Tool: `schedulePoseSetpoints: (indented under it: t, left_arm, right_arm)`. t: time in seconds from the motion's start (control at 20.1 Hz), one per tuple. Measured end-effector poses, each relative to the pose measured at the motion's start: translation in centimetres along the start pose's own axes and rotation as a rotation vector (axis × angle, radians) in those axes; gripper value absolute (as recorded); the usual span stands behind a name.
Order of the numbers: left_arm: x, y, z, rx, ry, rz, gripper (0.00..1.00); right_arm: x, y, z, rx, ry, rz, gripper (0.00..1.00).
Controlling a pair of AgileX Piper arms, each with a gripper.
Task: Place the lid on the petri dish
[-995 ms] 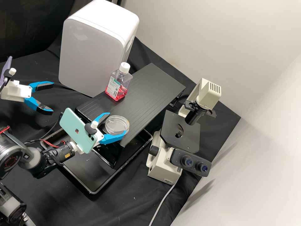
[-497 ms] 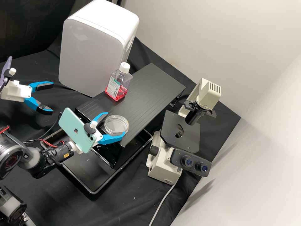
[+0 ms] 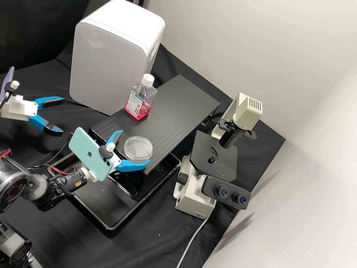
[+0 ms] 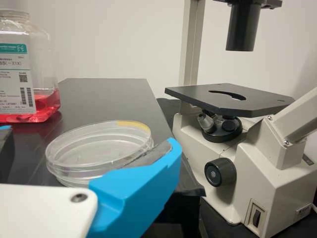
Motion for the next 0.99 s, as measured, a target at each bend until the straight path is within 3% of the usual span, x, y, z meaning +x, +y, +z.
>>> schedulePoseSetpoints:
  t: [0.35, 0.7, 0.99]
  left_arm:
    - [0.0, 0.06, -0.2, -0.009, 0.020, 0.007, 1.00]
    - [0.0, 0.06, -0.2, -0.009, 0.020, 0.007, 1.00]
    - [0.1, -0.18, -0.3, -0.010, 0.023, -0.003, 1.00]
  right_arm:
    - [0.0, 0.0, 0.0, 0.000, 0.000, 0.000, 1.00]
    - [0.2, -0.3, 0.8, -0.010, -0.038, -0.013, 1.00]
    - [0.3, -0.3, 1.0, -0.017, -0.045, -0.017, 1.00]
